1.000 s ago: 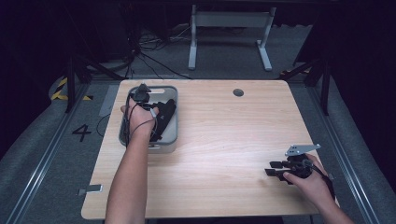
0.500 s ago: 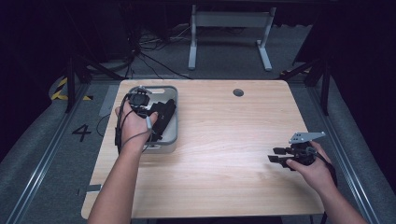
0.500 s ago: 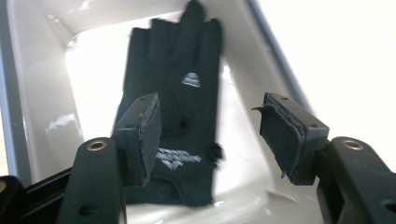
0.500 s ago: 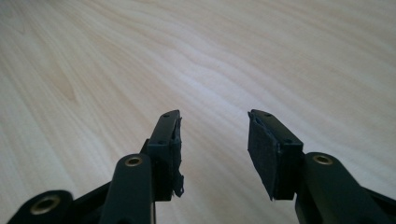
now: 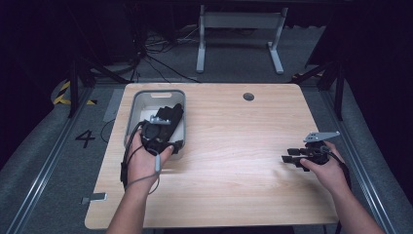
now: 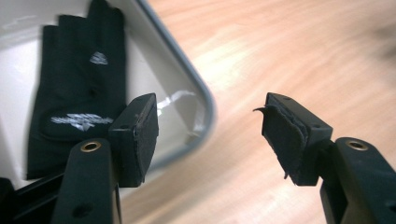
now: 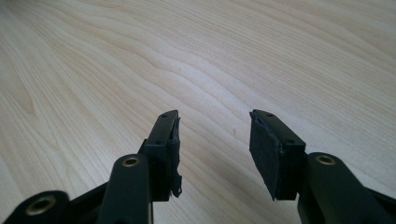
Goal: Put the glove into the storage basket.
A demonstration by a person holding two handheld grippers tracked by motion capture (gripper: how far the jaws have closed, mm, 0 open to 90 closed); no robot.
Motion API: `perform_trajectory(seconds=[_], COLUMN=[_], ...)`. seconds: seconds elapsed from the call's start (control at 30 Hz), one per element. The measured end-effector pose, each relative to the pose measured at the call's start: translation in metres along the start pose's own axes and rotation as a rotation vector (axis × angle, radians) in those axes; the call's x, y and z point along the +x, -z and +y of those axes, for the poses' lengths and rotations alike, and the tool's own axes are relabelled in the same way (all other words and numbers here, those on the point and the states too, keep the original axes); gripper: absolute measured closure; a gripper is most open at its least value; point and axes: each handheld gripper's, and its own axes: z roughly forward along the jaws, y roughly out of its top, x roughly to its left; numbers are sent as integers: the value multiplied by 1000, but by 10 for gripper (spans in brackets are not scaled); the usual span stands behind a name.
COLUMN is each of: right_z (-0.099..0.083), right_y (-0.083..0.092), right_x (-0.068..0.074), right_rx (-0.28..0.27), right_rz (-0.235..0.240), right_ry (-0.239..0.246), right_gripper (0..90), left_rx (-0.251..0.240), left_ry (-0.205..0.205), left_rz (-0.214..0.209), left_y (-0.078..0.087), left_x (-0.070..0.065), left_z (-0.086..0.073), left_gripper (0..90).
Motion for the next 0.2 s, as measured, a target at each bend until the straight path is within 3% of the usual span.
perform_trajectory(seconds=[0.07, 0.2], right_z=[-1, 0], right_y=[0, 2], right_x=[0, 1], right_rx=[2, -9], right_rz=[-1, -5], right_ry=[-1, 4], right_gripper=[537, 536], left_rx=[36, 31], left_ry=[-35, -20], left_rz=[9, -1], left_y=[-2, 2], left_x=[-5, -4], left_z=[-4, -8], left_gripper=[367, 358])
